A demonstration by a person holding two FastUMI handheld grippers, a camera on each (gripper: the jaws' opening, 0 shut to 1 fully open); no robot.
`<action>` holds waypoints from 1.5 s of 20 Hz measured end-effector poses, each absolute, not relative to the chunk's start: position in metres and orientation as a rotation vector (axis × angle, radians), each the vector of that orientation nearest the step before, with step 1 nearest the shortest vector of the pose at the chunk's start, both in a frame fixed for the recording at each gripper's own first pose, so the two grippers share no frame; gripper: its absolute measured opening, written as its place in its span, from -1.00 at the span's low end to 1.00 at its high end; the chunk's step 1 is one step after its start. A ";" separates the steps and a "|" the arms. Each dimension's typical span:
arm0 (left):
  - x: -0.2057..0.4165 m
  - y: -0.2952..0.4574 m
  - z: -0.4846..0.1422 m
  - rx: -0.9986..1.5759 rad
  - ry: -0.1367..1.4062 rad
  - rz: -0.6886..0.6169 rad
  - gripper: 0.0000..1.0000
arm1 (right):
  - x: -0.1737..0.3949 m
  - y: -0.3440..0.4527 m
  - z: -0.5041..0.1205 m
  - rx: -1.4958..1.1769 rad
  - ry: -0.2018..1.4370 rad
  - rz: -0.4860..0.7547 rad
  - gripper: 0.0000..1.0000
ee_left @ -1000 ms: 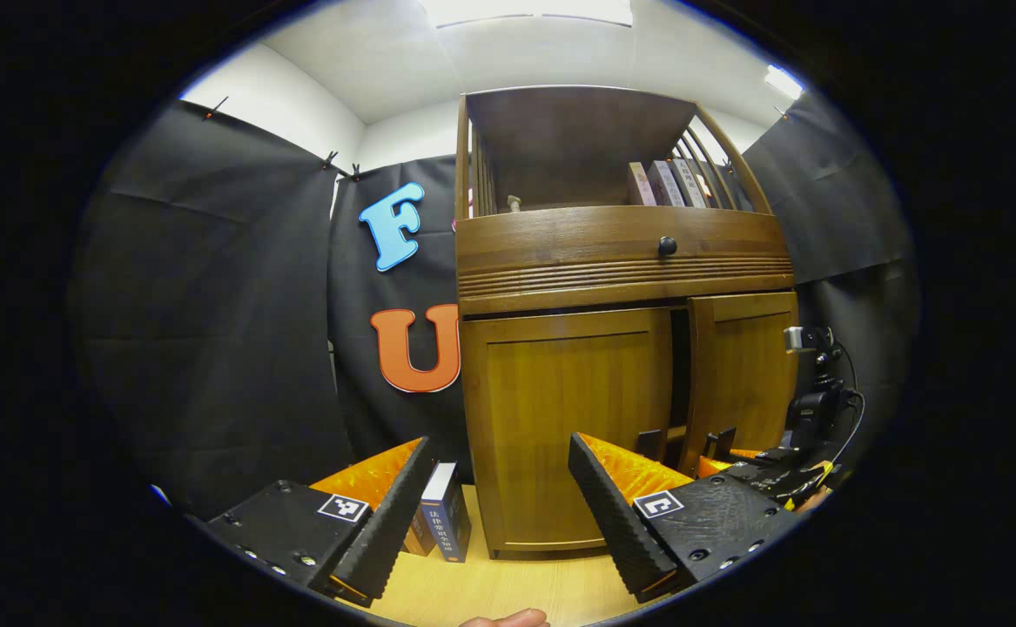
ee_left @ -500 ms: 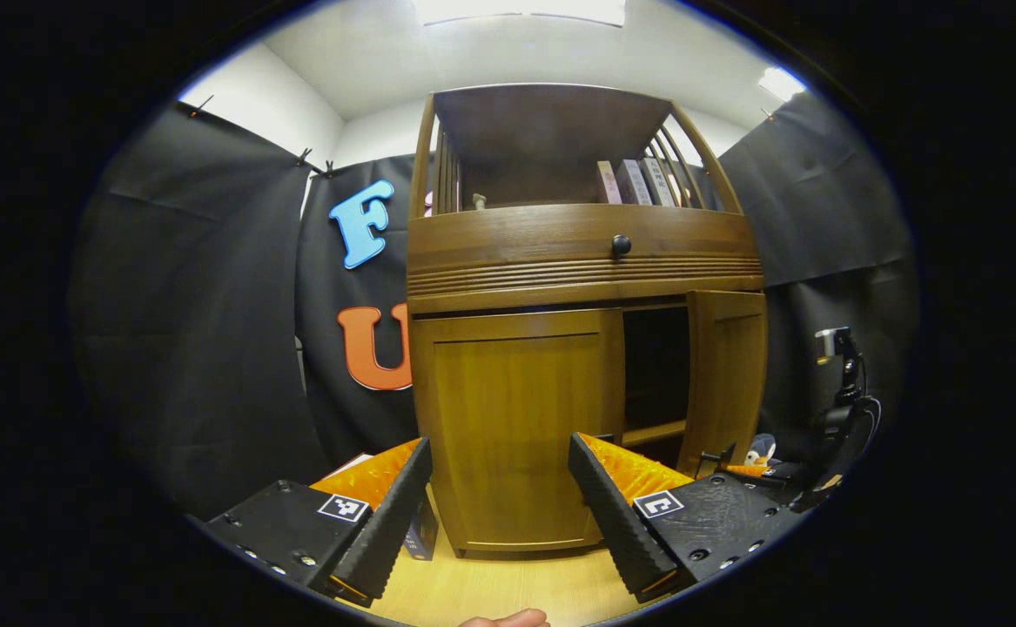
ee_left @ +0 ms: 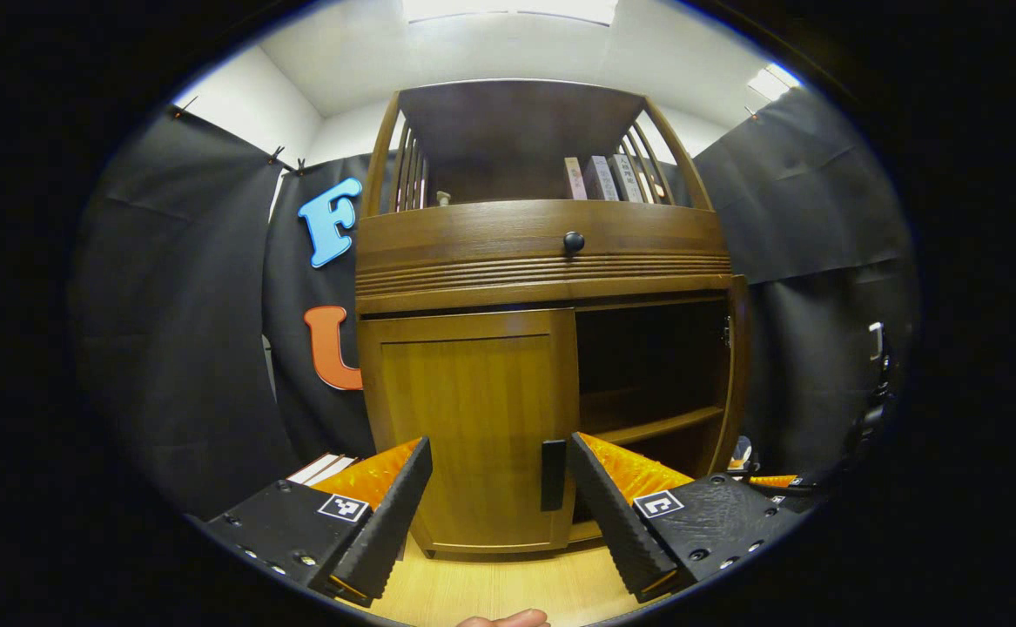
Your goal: Open the right door of the double-door shoe cabinet with the right hand, and open the left door with the left hand.
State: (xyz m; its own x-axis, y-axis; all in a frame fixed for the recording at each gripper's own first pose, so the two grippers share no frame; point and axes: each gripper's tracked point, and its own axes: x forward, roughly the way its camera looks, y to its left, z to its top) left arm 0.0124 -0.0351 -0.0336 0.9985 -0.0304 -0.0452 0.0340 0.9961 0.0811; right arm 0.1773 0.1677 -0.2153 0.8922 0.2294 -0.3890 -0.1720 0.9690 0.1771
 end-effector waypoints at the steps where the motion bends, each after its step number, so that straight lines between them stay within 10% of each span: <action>1: 0.012 -0.039 -0.034 0.081 0.042 -0.038 0.89 | 0.179 0.166 -0.215 0.136 0.416 0.203 -0.43; 30: 0.067 -0.120 -0.085 0.037 0.127 -0.147 0.89 | 0.172 0.120 -0.212 0.124 0.449 -0.083 -0.91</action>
